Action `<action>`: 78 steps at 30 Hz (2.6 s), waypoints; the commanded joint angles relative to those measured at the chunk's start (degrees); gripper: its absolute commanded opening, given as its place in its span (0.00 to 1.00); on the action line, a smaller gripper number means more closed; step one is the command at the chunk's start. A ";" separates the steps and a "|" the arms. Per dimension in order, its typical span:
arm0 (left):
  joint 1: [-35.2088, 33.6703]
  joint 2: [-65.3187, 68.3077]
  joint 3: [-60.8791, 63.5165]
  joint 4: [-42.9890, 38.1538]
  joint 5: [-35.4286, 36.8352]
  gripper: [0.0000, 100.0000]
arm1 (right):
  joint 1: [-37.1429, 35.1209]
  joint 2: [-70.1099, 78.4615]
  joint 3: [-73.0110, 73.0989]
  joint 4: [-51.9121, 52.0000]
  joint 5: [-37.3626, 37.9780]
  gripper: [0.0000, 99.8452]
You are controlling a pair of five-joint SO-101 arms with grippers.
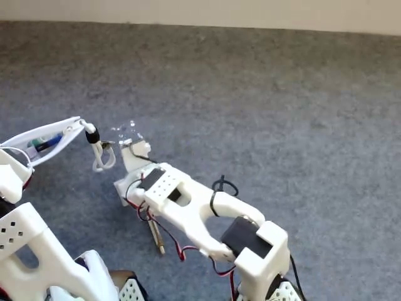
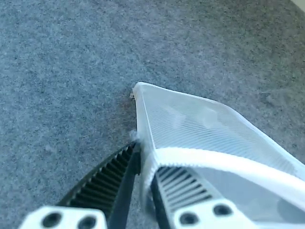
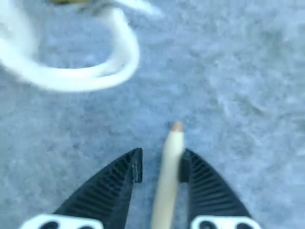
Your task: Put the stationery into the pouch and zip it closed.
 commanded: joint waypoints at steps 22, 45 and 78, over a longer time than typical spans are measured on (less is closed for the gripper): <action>3.47 -1.98 -0.75 -1.41 0.97 0.01 | 2.59 -21.41 1.54 17.19 5.27 0.00; 23.43 -2.07 -1.27 1.76 -8.44 0.01 | 5.14 -49.80 12.00 17.27 5.27 0.00; 26.33 -2.07 -0.92 2.29 -10.11 0.01 | 4.70 -88.13 32.04 -4.62 5.01 0.00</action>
